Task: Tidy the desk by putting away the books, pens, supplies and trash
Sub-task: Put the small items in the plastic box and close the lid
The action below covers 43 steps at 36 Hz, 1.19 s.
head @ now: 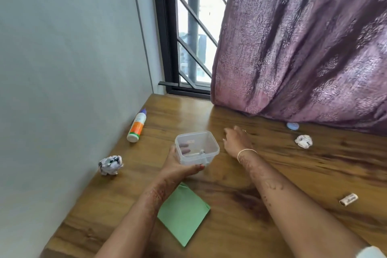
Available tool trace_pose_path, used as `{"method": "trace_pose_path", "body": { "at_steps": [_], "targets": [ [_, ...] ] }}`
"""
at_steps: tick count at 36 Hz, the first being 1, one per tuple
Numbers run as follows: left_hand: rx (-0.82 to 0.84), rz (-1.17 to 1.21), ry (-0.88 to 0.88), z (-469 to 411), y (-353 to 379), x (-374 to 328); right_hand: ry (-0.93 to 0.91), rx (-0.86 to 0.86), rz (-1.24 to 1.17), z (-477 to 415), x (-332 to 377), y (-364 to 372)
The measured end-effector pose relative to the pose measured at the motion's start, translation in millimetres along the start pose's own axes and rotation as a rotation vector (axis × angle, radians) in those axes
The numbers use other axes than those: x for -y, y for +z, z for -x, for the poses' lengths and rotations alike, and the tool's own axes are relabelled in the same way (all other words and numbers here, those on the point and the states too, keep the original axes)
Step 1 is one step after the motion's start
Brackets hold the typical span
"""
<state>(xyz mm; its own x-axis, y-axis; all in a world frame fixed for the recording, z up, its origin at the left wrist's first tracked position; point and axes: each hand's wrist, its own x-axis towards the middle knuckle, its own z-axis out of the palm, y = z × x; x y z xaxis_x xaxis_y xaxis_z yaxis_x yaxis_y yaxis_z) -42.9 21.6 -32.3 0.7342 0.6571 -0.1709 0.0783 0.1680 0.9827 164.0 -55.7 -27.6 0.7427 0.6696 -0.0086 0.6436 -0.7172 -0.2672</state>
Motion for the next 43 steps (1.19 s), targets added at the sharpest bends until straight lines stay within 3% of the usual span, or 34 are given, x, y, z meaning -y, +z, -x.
{"method": "trace_pose_path", "body": {
  "at_steps": [5, 8, 12, 15, 21, 36, 43],
  "targets": [
    [-0.007, -0.046, -0.028, -8, 9, 4, -0.027, -0.019, -0.039, -7, -11, -3],
    [-0.019, -0.067, -0.046, -13, 12, 8, -0.006, -0.039, -0.242, -9, -16, -13],
    [0.008, -0.088, -0.058, -19, 19, 5, -0.053, -0.196, -0.600, 10, -7, -40],
    [0.047, -0.087, -0.074, -24, 26, -1, -0.141, -0.157, -0.727, 31, 1, -56],
    [0.171, -0.069, -0.122, -31, 43, -7, -0.128, -0.140, -0.621, 55, -1, -66],
    [0.488, -0.218, -0.041, -21, 102, -4, 0.256, -0.120, -0.237, 104, -32, -68],
    [0.667, -0.171, -0.055, -4, 133, 1, 0.419, -0.185, -0.243, 143, -58, -76]
  ]
}}
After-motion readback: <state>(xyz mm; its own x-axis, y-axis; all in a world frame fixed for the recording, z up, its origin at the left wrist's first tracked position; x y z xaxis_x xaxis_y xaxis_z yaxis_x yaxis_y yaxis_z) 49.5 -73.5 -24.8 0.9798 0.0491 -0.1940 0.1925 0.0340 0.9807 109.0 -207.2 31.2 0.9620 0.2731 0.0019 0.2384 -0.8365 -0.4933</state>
